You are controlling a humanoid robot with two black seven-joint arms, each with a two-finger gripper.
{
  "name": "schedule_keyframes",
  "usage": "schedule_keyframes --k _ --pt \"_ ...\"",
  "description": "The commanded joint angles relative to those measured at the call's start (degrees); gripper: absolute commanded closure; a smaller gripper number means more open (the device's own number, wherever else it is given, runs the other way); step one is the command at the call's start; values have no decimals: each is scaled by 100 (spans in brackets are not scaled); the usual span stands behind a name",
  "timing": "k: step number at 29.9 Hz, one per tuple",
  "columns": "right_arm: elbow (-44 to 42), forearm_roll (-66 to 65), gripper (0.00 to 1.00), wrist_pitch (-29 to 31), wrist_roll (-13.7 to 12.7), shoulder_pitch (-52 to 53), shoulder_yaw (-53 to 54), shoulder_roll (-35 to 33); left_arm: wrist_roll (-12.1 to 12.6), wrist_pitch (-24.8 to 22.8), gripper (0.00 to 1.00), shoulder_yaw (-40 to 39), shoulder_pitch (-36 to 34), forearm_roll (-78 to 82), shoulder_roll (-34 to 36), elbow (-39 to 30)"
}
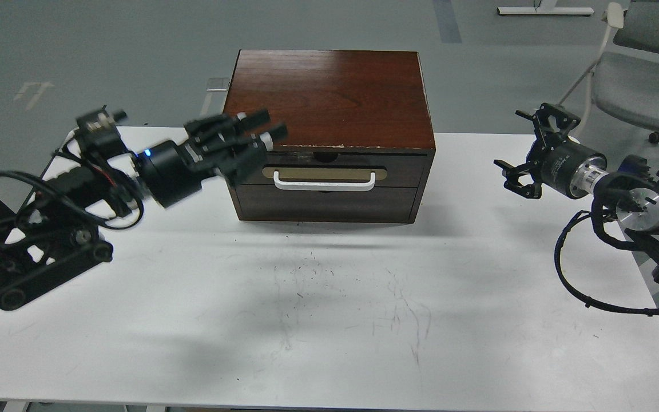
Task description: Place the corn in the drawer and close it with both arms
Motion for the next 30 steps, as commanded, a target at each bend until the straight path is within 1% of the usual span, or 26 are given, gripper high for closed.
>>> schedule_keyframes --k 1,3,4,5,7,8,9,10,11,12,13,14,15,16,17,20,22,24,25,26,28,30 --pt "18 -4 2 -1 42 18 0 -3 -3 -113 3 -566 -18 -1112 149 159" --pt "27 -39 1 -1 104 71 9 -3 -3 -113 2 -592 9 -1595 79 562" --pt "36 -100 1 8 208 97 18 -3 -3 -130 3 -592 9 -1910 -17 938" --pt "36 -188 1 8 418 132 18 6 -3 -191 2 -532 -35 -2253 -140 1412" --pt "36 -320 1 8 744 176 18 15 -3 -445 2 -505 -35 -2597 -263 1941" --pt "36 -468 1 8 1059 194 18 32 -3 -925 2 -513 -35 -3008 -377 2344" --pt "36 -557 1 -1 1201 194 18 50 -3 -1191 2 -513 -35 -3264 -456 2513" --pt "36 -688 1 -18 1446 194 18 67 -3 -1698 2 -548 -18 -3824 -596 2802" --pt "27 -715 1 -53 1631 168 26 85 107 -2121 2 -557 34 -4447 -650 3049" --pt "27 -716 1 -54 1694 159 44 85 247 -2308 2 -557 44 -4767 -659 3173" --pt "36 -707 1 -54 1738 132 61 85 370 -2484 2 -557 44 -5066 -677 3305" --pt "44 -698 1 -54 1808 97 88 85 546 -2773 2 -522 61 -5565 -686 3576" --pt "53 -698 1 -54 1844 71 132 85 617 -2950 2 -513 61 -5770 -694 3744" --pt "62 -689 1 -54 1923 45 175 85 731 -3239 2 -496 61 -5928 -729 3998" --pt "88 -689 1 -54 1984 44 246 85 802 -3590 2 -496 61 -5956 -738 4166" --pt "115 -681 1 -27 2002 27 430 76 846 -4127 2 -487 88 -5956 -747 4273" --pt "124 -681 1 -27 1994 27 475 85 907 -4243 2 -487 184 -5965 -747 4273" --pt "167 -681 1 -36 1976 35 475 94 995 -4252 2 -487 254 -5983 -808 4264" --pt "220 -681 1 -53 1933 44 475 103 1031 -4235 2 -478 263 -5983 -948 4264" --pt "220 -681 1 -54 1932 44 475 103 1031 -4235 2 -478 264 -5983 -949 4264" --pt "247 -698 1 -80 1853 53 414 199 1118 -4252 2 -487 272 -5991 -1212 4264" --pt "255 -689 1 -167 1757 71 396 252 1232 -4270 2 -487 272 -6018 -1300 4255"
